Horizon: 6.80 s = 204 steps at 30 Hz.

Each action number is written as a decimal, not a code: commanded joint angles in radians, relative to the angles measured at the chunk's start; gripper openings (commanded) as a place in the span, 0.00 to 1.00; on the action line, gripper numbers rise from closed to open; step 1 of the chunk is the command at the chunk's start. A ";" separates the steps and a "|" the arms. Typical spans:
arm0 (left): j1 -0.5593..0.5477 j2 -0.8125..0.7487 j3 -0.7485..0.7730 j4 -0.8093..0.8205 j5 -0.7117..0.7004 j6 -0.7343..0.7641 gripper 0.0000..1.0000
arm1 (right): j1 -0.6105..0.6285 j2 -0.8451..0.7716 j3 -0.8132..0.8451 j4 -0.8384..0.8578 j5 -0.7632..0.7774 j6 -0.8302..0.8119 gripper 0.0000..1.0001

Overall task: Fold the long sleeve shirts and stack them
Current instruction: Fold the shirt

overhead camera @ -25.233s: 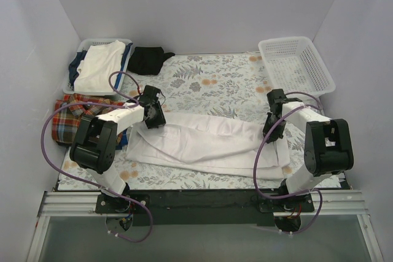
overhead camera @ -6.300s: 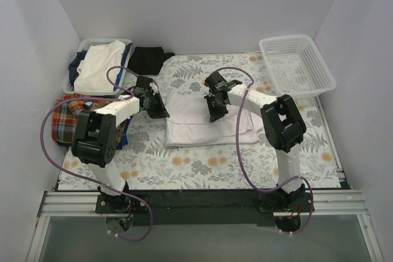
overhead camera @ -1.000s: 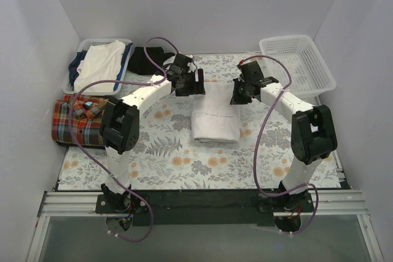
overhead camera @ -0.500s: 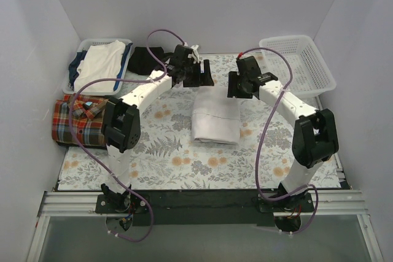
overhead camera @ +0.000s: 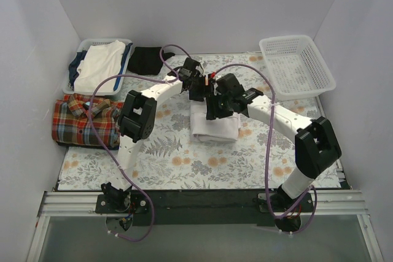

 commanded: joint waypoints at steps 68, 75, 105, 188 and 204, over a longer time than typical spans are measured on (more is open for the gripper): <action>0.013 -0.126 -0.097 0.015 -0.153 0.031 0.66 | -0.013 0.104 -0.007 -0.134 0.093 -0.007 0.43; 0.012 -0.092 -0.132 -0.017 -0.248 0.023 0.61 | -0.017 0.125 -0.158 -0.084 0.085 0.019 0.40; 0.013 -0.213 -0.294 -0.112 -0.547 -0.018 0.60 | -0.045 0.145 0.111 -0.035 -0.024 -0.047 0.39; 0.122 -0.426 -0.020 -0.368 -0.406 -0.020 0.90 | -0.306 0.362 0.121 -0.080 -0.053 -0.091 0.01; 0.214 -0.520 -0.072 -0.348 -0.305 -0.058 0.90 | -0.211 0.225 0.528 -0.375 0.904 -0.304 0.01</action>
